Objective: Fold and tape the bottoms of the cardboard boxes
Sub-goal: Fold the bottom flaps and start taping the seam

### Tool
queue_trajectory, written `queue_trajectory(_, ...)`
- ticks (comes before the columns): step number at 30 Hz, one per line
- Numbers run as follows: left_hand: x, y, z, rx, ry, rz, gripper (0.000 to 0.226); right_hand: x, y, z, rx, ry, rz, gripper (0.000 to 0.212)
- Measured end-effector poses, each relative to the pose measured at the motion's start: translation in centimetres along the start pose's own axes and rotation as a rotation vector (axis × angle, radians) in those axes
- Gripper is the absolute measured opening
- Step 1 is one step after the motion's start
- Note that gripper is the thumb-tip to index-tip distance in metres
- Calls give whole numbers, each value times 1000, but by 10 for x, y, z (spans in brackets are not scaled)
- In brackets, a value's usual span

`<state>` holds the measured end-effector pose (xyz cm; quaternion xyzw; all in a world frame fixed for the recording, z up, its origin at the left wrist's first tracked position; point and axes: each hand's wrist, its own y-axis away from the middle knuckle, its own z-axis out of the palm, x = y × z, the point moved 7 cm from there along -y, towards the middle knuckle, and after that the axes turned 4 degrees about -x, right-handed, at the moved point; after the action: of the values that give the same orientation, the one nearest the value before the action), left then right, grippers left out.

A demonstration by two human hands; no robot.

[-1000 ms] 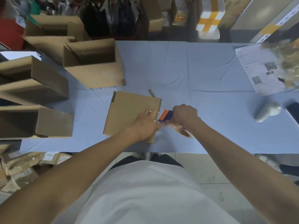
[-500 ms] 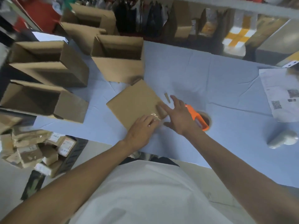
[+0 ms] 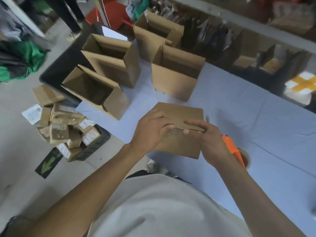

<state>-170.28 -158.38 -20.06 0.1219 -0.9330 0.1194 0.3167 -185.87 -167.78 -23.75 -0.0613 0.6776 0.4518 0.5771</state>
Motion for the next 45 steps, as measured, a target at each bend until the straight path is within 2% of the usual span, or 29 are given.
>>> queue_trajectory(3, 21, -5, 2, -223, -31, 41, 20, 17, 29, 3, -26, -342, 145, 35)
queue_trajectory(6, 26, -1, 30, -425, -103, 13, 18, 40, 43, -3, 16, -400, 249, 34)
queue_trajectory(8, 29, 2, 44, -458, -108, -3, 19, 46, 50, -14, 77, -163, 244, 28)
queue_trajectory(10, 32, 0, 51, -424, -102, -6, 19, 37, 56, -32, 204, 363, 167, 28)
queue_trajectory(12, 36, -3, 56, -401, -64, -10, 20, 14, 60, -41, 372, 876, -45, 33)
queue_trajectory(14, 43, -6, 62, -395, 14, -20, 24, -4, 58, -32, 370, 1015, -254, 19)
queue_trajectory(15, 47, -6, 65, -404, 41, -21, 26, -5, 55, -29, 311, 980, -275, 11)
queue_trajectory(16, 49, -7, 69, -422, 54, -18, 27, -3, 51, -29, 270, 919, -256, 12)
queue_trajectory(18, 48, -7, 75, -471, 57, -16, 21, 3, 49, -35, 292, 839, -208, 16)
queue_trajectory(21, 42, -11, 79, -474, 79, -53, 6, 10, 52, -41, 325, 772, -214, 10)
queue_trajectory(24, 43, -17, 82, -493, 78, -53, 12, 20, 47, -44, 261, 726, -155, 8)
queue_trajectory(26, 43, -17, 86, -540, 57, -25, 12, 23, 43, -50, 297, 644, -118, 5)
queue_trajectory(29, 36, -20, 82, -499, 36, -63, 8, 22, 35, -48, 288, 595, -106, 4)
queue_trajectory(31, 33, -24, 82, -467, 55, -108, 9, 19, 30, -50, 274, 630, -114, 14)
queue_trajectory(33, 28, -32, 82, -447, 108, -176, 8, 11, 25, -57, 301, 669, -140, 44)
queue_trajectory(35, 14, -44, 76, -377, 190, -291, 9, -3, 26, -70, 429, 727, -185, 65)
queue_trajectory(37, -4, -57, 67, -272, 259, -420, 12, -11, 29, -83, 569, 732, -207, 73)
queue_trajectory(38, -12, -63, 62, -222, 273, -462, 11, -9, 28, -85, 576, 719, -182, 77)
queue_trajectory(40, -20, -74, 54, -184, 233, -457, 7, 8, 18, -80, 486, 641, -89, 85)
queue_trajectory(41, -19, -79, 54, -219, 205, -410, 19, 18, 10, -75, 436, 609, -47, 89)
queue_trajectory(42, -15, -81, 58, -311, 162, -351, 42, 25, 3, -70, 414, 589, -22, 93)
queue_trajectory(44, -7, -77, 68, -549, -4, -250, 86, 27, -11, -66, 445, 581, -17, 96)
queue_trajectory(45, -4, -74, 71, -639, -117, -216, 97, 26, -18, -66, 461, 596, -13, 95)
